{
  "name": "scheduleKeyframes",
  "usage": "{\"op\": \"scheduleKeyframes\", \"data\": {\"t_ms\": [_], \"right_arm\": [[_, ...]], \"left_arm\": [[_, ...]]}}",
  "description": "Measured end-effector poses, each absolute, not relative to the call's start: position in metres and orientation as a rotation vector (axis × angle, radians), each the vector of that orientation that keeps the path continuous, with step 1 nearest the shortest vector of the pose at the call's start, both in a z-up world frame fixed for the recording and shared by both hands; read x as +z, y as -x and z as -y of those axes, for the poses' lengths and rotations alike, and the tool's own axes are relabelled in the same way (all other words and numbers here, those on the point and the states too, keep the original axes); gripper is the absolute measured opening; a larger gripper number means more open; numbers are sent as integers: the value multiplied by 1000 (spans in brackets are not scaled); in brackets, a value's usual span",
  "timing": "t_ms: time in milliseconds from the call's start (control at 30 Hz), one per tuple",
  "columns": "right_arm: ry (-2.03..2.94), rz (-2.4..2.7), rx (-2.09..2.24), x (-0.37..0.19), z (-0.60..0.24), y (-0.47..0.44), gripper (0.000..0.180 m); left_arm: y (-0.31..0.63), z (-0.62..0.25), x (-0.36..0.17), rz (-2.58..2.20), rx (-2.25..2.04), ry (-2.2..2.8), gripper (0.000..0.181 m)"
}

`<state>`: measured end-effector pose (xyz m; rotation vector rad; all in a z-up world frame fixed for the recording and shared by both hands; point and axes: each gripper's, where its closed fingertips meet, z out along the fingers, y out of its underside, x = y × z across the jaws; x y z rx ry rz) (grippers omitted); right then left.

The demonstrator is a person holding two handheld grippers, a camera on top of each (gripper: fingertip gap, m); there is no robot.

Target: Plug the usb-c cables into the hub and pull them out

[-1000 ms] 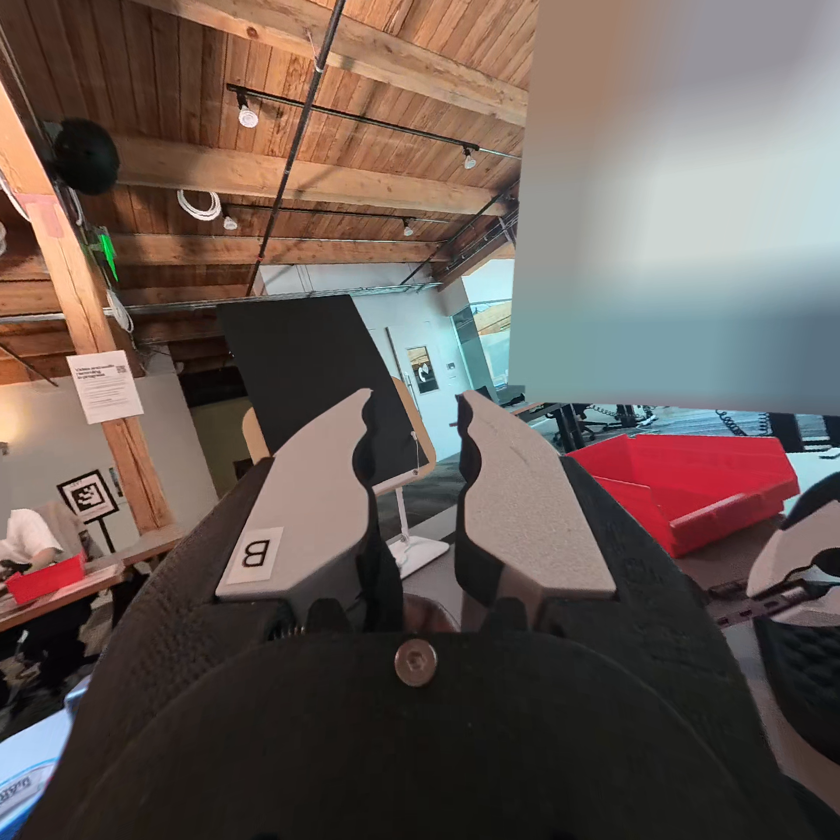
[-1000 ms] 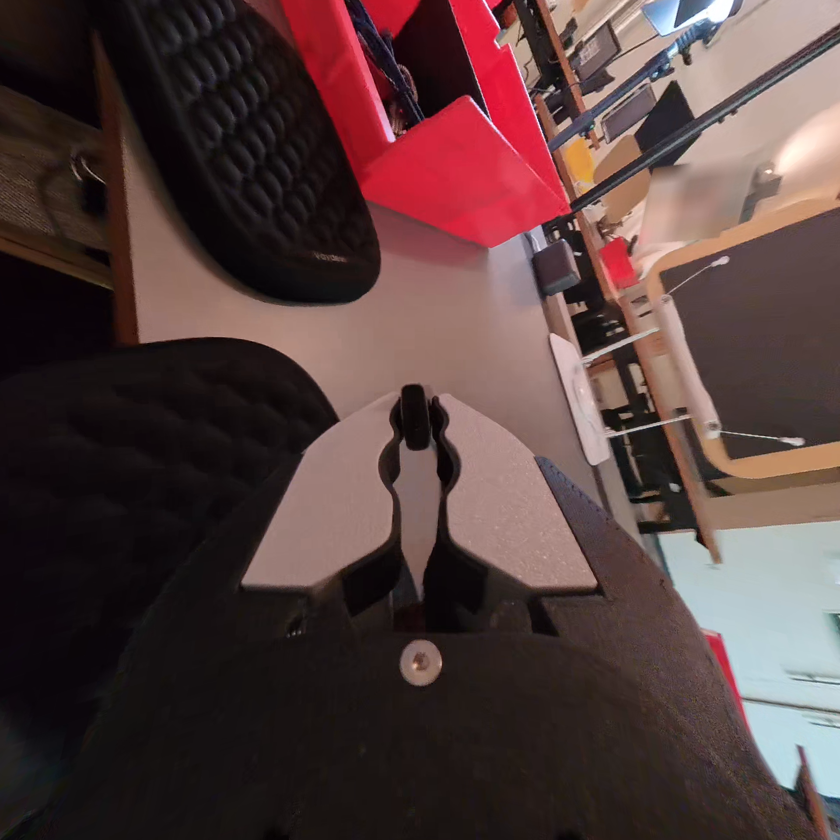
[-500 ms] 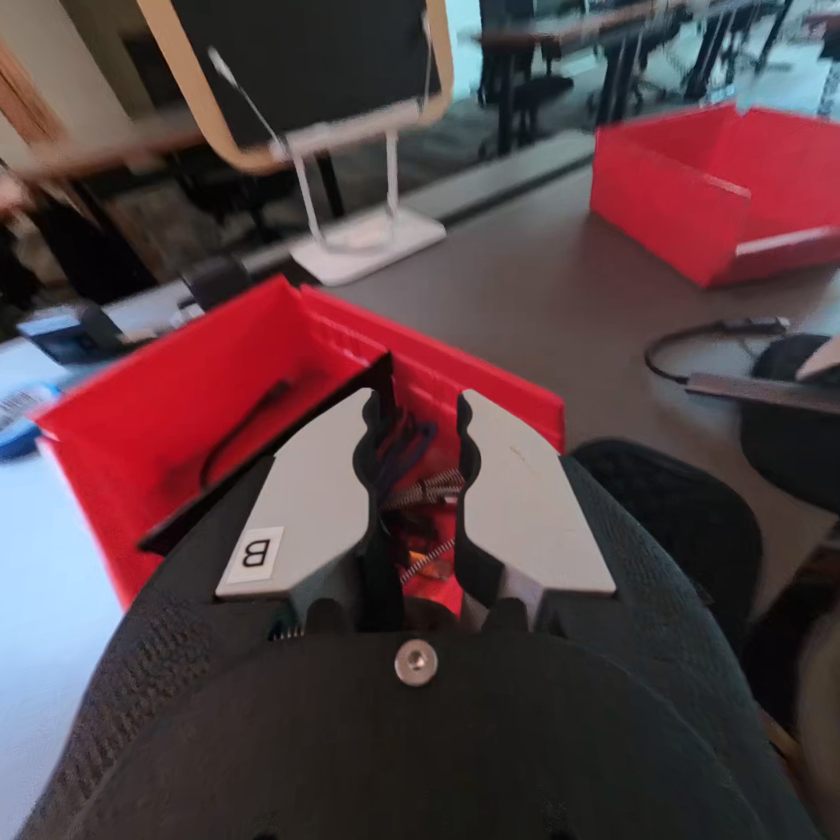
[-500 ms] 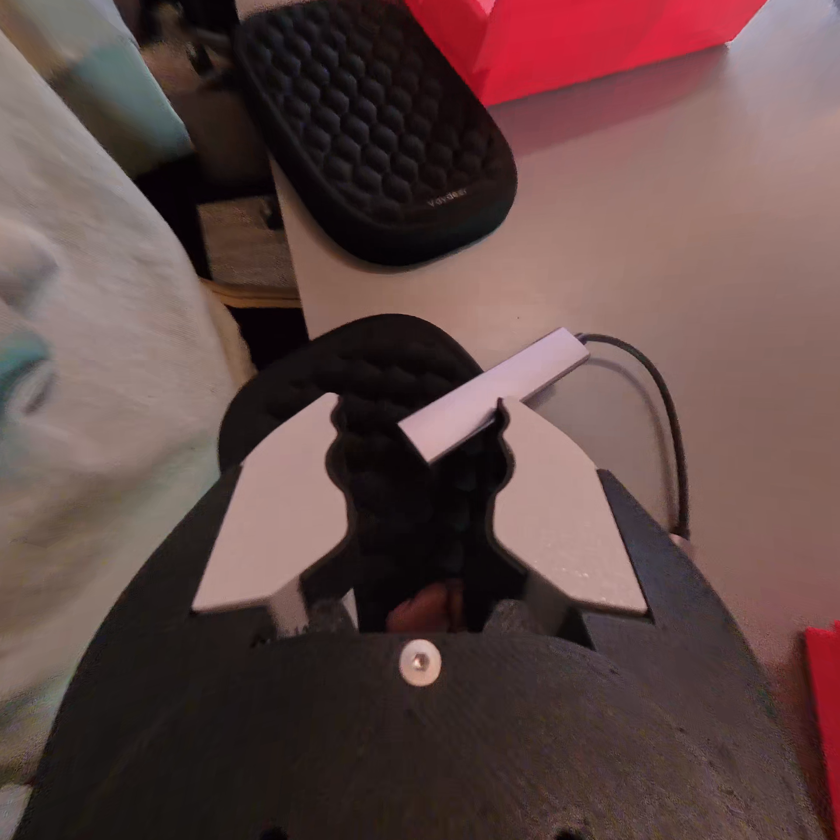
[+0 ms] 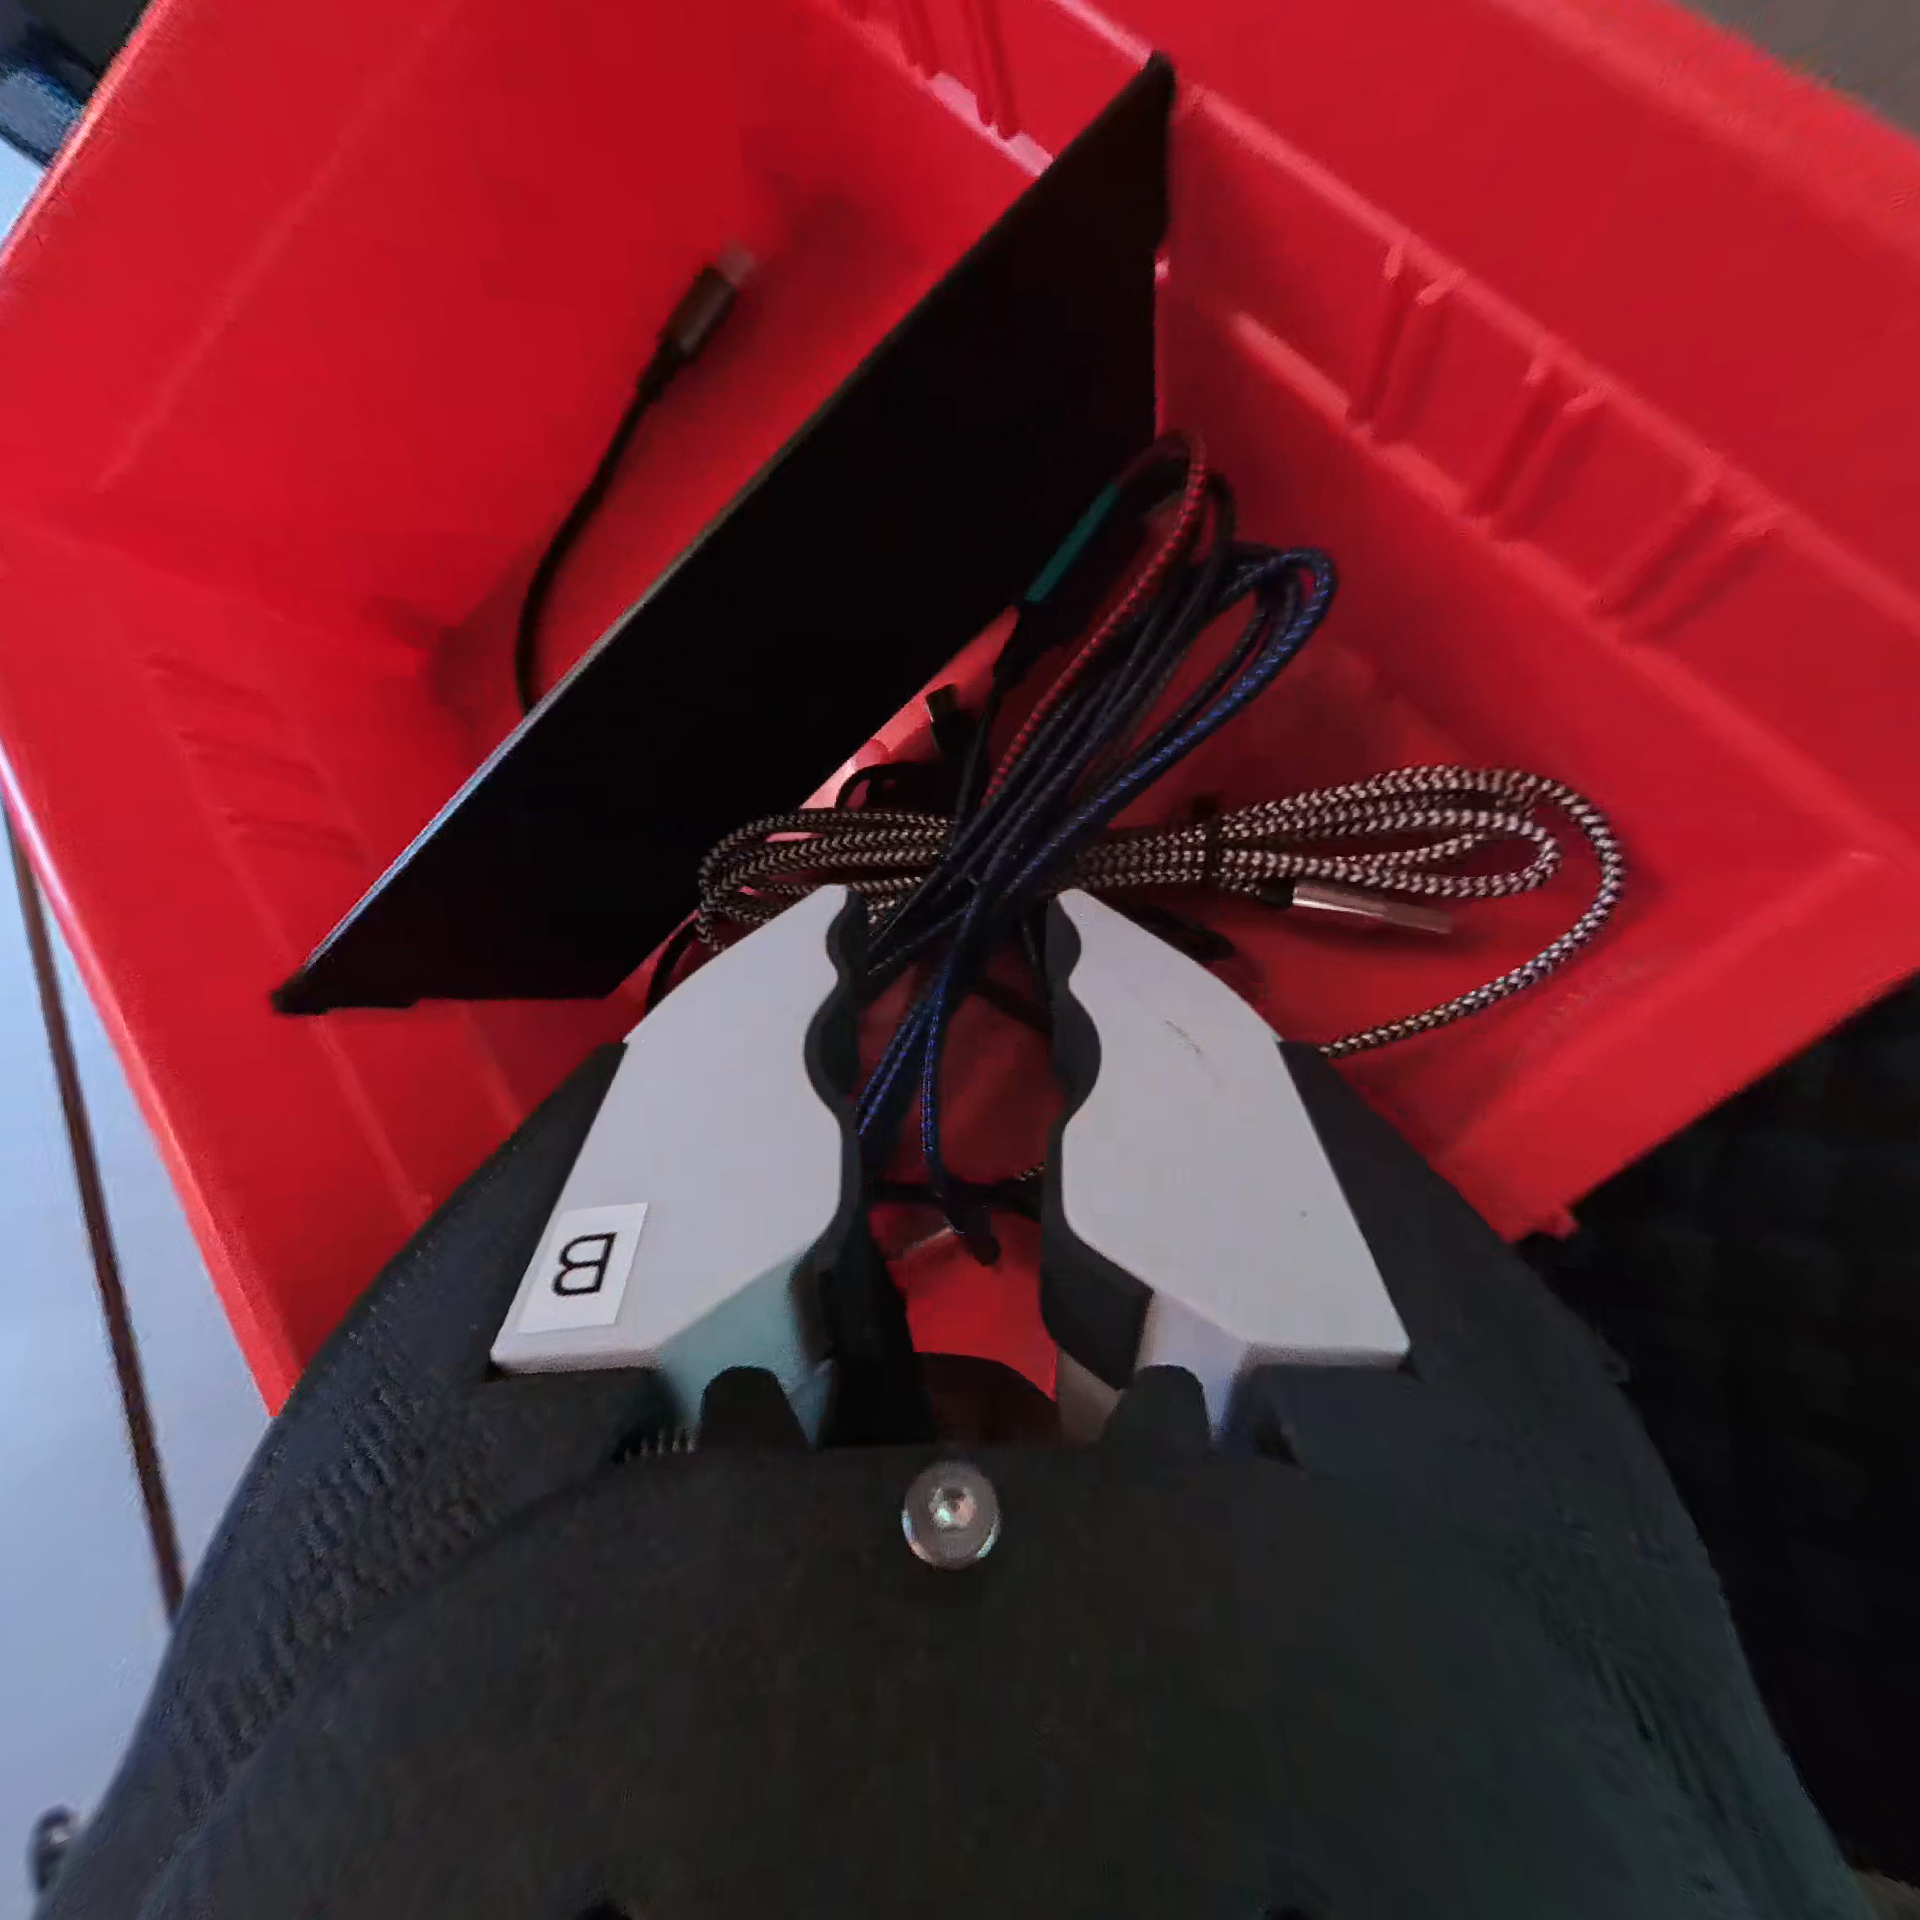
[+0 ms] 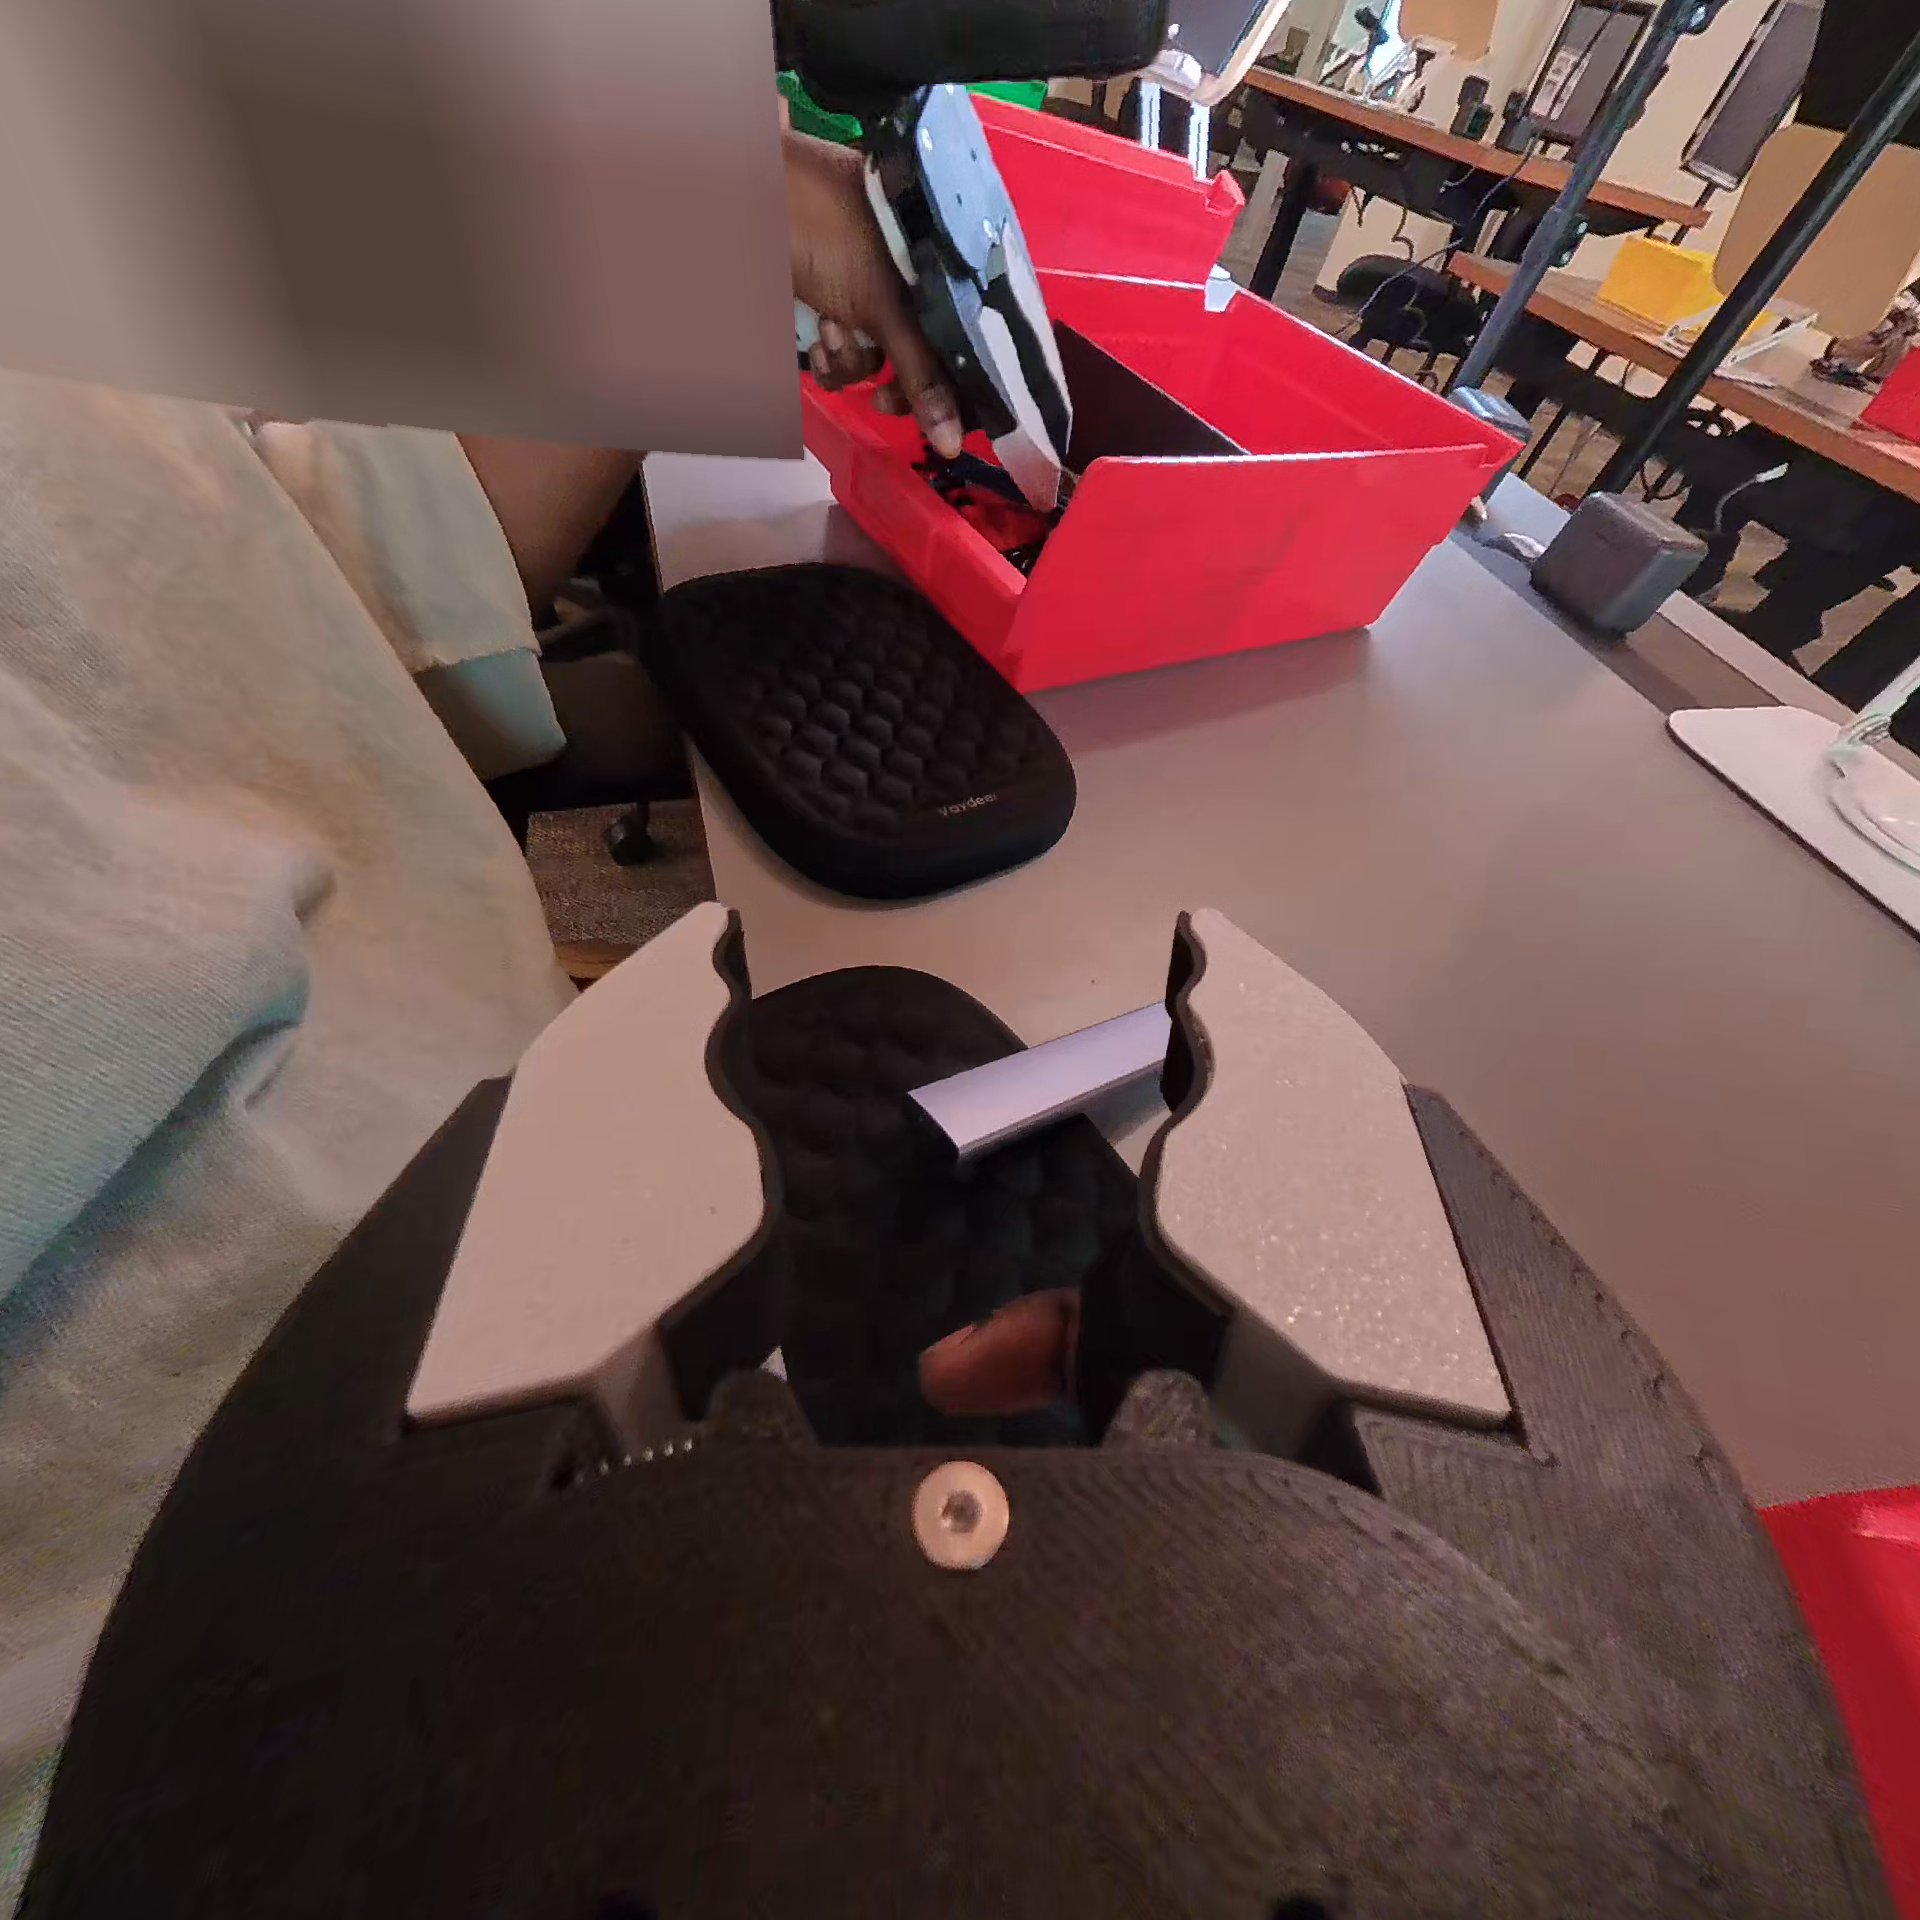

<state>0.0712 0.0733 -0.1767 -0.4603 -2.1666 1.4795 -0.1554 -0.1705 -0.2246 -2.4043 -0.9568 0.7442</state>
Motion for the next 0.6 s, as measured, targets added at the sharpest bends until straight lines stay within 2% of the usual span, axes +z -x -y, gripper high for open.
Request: {"op": "scheduleKeyframes", "data": {"t_ms": [33,200,267,367,600], "right_arm": [[458,2171,1474,-178,-73,-71,77],[457,2146,1471,-177,-74,-68,74],[454,2130,1460,-176,-76,-67,72],[450,2094,1440,-174,-81,-65,69],[449,1900,1477,-148,-92,-58,60]], "left_arm": [[154,170,-228,937,746,2436,35],[155,177,-243,914,797,2546,35],[157,179,-240,907,818,2541,21],[156,178,-234,926,755,2485,13],[158,177,-171,922,804,2079,9]]}}
